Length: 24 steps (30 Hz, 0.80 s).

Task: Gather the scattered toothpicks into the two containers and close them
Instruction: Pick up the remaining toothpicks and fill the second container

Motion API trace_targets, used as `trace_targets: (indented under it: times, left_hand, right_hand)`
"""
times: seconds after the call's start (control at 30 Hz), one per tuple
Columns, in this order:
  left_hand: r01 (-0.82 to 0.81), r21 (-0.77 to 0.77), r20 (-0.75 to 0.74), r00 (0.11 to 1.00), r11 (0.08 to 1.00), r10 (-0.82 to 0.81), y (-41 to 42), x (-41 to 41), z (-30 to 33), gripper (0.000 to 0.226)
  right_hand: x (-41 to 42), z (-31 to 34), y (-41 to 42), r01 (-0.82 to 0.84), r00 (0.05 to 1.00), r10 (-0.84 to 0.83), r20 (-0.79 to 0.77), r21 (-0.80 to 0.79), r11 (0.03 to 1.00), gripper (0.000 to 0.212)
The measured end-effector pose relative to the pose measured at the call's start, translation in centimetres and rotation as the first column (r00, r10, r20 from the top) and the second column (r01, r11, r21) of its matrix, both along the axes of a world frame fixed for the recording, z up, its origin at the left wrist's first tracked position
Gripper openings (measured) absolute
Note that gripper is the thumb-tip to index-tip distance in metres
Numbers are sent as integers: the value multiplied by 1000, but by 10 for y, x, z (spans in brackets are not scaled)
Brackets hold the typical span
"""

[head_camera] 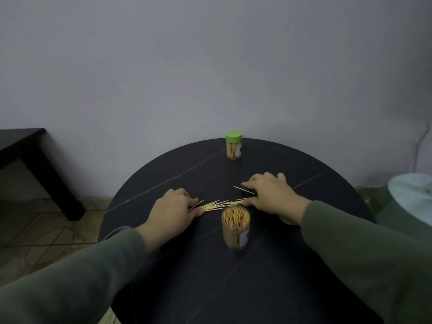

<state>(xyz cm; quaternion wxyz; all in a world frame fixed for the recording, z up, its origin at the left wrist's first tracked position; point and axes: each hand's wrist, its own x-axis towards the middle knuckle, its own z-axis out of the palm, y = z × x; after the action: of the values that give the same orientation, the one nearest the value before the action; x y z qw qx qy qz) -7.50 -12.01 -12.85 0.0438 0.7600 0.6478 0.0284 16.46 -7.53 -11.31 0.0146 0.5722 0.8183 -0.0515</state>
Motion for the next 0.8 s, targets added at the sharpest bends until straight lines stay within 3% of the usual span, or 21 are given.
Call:
trace_targets:
  times: [0.27, 0.5, 0.8]
  left_hand:
    - [106, 96, 63, 992, 990, -112, 4, 12, -3, 32]
    - [138, 164, -36, 990, 977, -134, 5, 26, 7, 28]
    - [172, 127, -227, 964, 977, -140, 10, 43, 13, 24]
  right_hand:
    - [-6, -2, 2, -6, 991, 14, -134, 57, 998, 27]
    - [-10, -1, -2, -87, 996, 79, 48, 194, 977, 24]
    - [-5, -3, -5, -198, 967, 151, 204, 235, 952, 29]
